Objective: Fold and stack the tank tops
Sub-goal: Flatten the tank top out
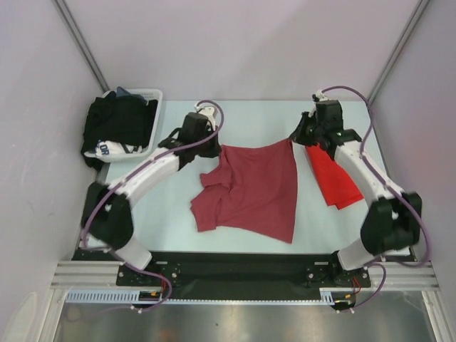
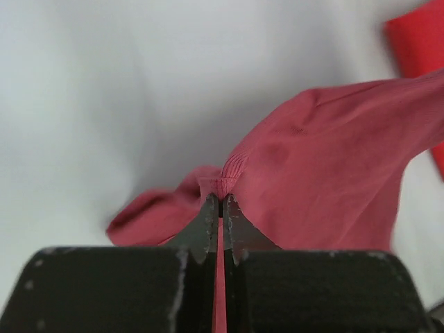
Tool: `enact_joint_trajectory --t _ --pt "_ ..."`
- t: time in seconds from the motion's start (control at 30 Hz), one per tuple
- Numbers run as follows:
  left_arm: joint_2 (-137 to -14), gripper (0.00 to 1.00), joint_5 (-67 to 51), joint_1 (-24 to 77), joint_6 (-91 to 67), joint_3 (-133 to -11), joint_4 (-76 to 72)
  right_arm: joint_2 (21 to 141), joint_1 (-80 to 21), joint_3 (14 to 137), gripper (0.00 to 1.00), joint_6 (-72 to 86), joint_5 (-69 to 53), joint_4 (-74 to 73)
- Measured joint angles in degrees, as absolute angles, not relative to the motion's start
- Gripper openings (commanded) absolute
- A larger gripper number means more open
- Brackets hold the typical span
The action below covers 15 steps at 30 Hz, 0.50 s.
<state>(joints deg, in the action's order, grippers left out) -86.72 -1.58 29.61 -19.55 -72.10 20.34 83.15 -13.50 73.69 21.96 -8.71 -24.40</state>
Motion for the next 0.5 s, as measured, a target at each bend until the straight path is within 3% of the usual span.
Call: enact_joint_trajectory --t 0.13,0.17,0.2,0.27,0.3,0.37,0.43,0.5 --pt "-103.02 0.00 -2.46 25.93 -20.64 -77.21 17.10 96.82 -10.52 78.65 0.00 23.03 -11.29 -20.80" --pt "-107.09 0.17 -2.68 24.99 -20.78 -80.38 16.86 99.85 -10.07 81.21 0.33 23.44 -11.55 -20.03" --pt "-112.84 0.17 -3.16 23.66 -20.97 -85.36 15.22 106.10 -9.39 87.00 0.34 23.99 -12.05 -17.65" --pt "-118.87 0.73 -3.18 22.06 -21.04 -94.94 20.60 112.05 -8.58 94.85 0.69 26.11 -11.66 -19.62" --pt "-123.09 0.79 -3.14 21.56 -20.99 -102.19 21.06 115.24 -8.21 99.83 0.74 26.89 -11.03 -19.00" --pt "-128.70 0.88 -2.52 20.73 -21.54 -113.08 21.67 118.61 -7.66 104.62 0.74 27.16 -9.23 -17.30" --pt "-130.19 0.90 -1.04 20.01 -21.50 -117.45 22.81 117.56 -7.20 102.50 0.69 27.24 -7.84 -16.82" --pt "-127.31 0.92 0.51 19.59 -21.52 -113.65 21.91 114.19 -6.98 96.68 0.50 27.38 -7.55 -15.68"
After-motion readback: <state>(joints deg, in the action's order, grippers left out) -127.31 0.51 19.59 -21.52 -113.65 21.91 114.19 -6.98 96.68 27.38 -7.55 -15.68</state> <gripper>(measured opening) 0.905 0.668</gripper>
